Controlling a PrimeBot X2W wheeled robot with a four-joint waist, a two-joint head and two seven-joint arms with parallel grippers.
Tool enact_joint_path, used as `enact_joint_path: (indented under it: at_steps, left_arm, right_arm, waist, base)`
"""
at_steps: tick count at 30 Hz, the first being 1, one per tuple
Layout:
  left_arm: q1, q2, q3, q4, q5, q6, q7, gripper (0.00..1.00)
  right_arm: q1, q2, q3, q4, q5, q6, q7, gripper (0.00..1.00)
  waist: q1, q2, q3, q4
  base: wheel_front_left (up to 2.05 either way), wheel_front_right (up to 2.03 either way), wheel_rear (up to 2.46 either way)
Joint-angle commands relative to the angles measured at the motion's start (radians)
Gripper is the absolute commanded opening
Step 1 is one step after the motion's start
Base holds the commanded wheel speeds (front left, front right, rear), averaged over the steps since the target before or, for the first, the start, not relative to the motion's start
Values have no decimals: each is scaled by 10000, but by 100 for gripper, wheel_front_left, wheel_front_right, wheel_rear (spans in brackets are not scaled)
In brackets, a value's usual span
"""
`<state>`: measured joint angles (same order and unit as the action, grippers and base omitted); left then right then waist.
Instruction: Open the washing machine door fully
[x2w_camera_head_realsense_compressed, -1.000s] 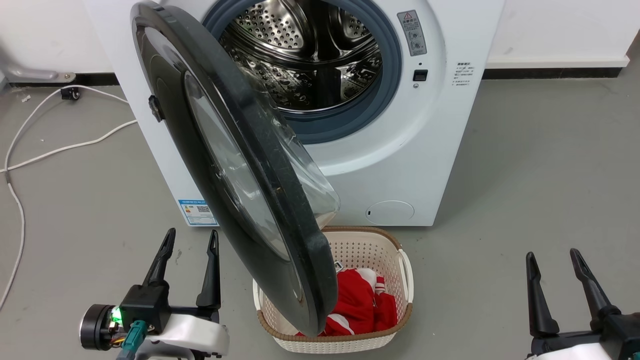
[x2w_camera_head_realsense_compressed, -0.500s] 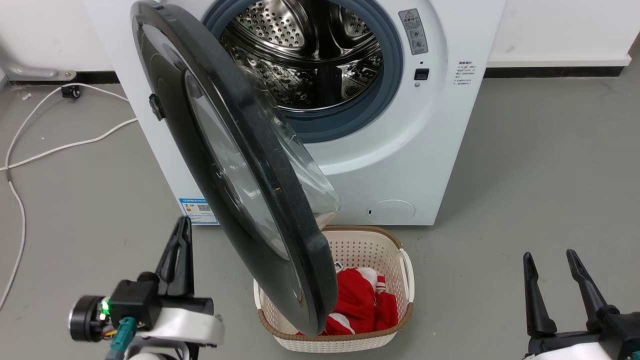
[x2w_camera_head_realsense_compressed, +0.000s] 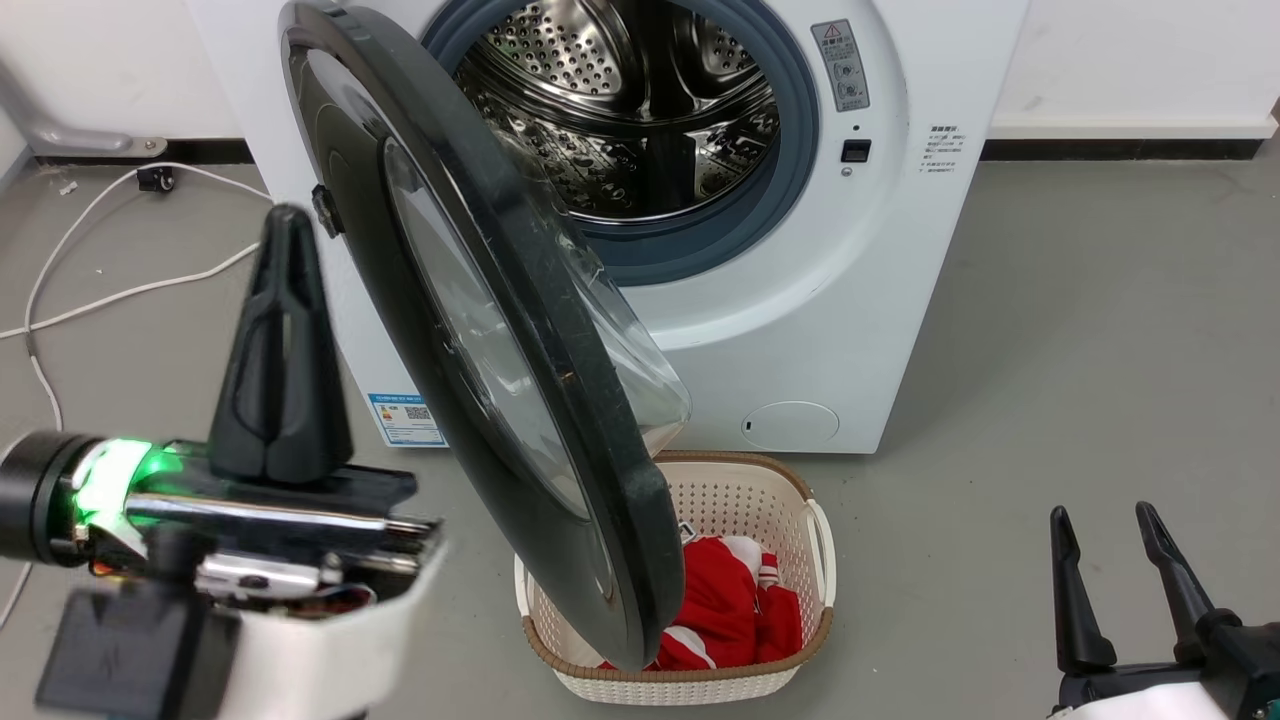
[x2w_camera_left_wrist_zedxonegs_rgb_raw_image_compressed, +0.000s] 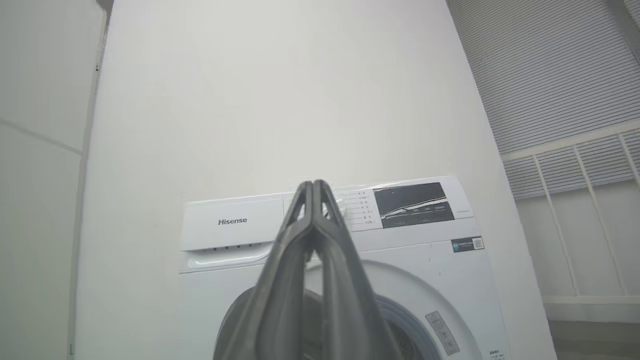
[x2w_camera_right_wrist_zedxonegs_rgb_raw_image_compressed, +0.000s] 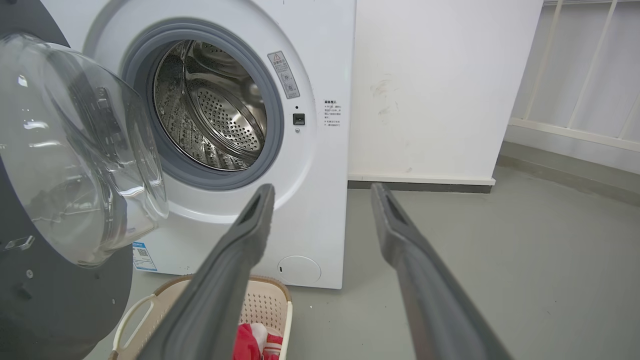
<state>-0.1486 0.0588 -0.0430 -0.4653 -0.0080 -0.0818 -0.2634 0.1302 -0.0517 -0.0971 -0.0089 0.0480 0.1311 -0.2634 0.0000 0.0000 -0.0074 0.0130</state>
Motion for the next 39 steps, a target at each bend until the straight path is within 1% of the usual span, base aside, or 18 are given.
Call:
enact_joint_path:
  at_steps: [1, 4, 6, 9, 13, 15, 17, 21, 24, 27, 33, 39]
  left_arm:
    - [-196, 42, -306, -426, 147, -84, -16, 0]
    - [-404, 41, -1072, -985, 267, -217, -16, 0]
    - [-453, 35, -1864, -978, 134, -314, -16, 0]
    - [-129, 90, -3160, -506, -170, -421, 70, 0]
    - [395, 349, -4739, 307, -592, -461, 587, 0]
    - [766, 560, -5230, 729, -840, -470, 1016, 0]
    - [1153, 787, -5518, 1121, -1053, -477, 1517, 0]
    - [1852, 1099, -5787, 1910, -1439, -471, 2291, 0]
    - [2001, 1086, -5791, 2624, -1516, -363, 2425, 0]
    - [1714, 858, -5685, 3361, -1511, -198, 2154, 0]
    - [948, 380, -5255, 4465, -1594, 284, 1271, 0]
    - [585, 250, -5094, 5041, -1738, 484, 892, 0]
  right_arm:
    - [-123, 29, -12, 26, 73, -7, -10, 100]
    - [-138, 29, -4, 108, 87, -7, -10, 100]
    - [-157, 29, 23, 174, 71, -7, -10, 100]
    - [-202, 29, 66, 247, 52, -7, -12, 100]
    - [-219, 28, 58, 295, 114, -7, -10, 100]
    - [-202, 28, 59, 325, 99, -7, -12, 100]
    - [-178, 28, 47, 347, 78, -7, -10, 100]
    - [-176, 28, 42, 414, 43, -7, -12, 100]
    - [-253, 28, 67, 465, 54, -7, -10, 100]
    - [-333, 28, 143, 518, 89, -7, -12, 100]
    - [-323, 28, 209, 621, 177, -7, -10, 100]
    - [-324, 26, 291, 714, 273, -7, -10, 100]
  waist:
    - [0, 0, 10, 5]
    - [0, 0, 23, 21]
    - [0, 0, 13, 11]
    - [0, 0, -2, -51]
    - [0, 0, 21, -145]
    - [0, 0, 24, -184]
    - [0, 0, 37, -219]
    - [0, 0, 76, -259]
    - [0, 0, 146, -279]
    - [0, 0, 217, -317]
    - [0, 0, 309, -387]
    - [0, 0, 321, -387]
  base:
    - [0, 0, 0]
    - [0, 0, 0]
    - [0, 0, 0]
    - [0, 0, 0]
    - [0, 0, 0]
    - [0, 0, 0]
    - [0, 0, 0]
    - [0, 0, 0]
    - [0, 0, 0]
    - [0, 0, 0]
    - [0, 0, 0]
    - [0, 0, 0]
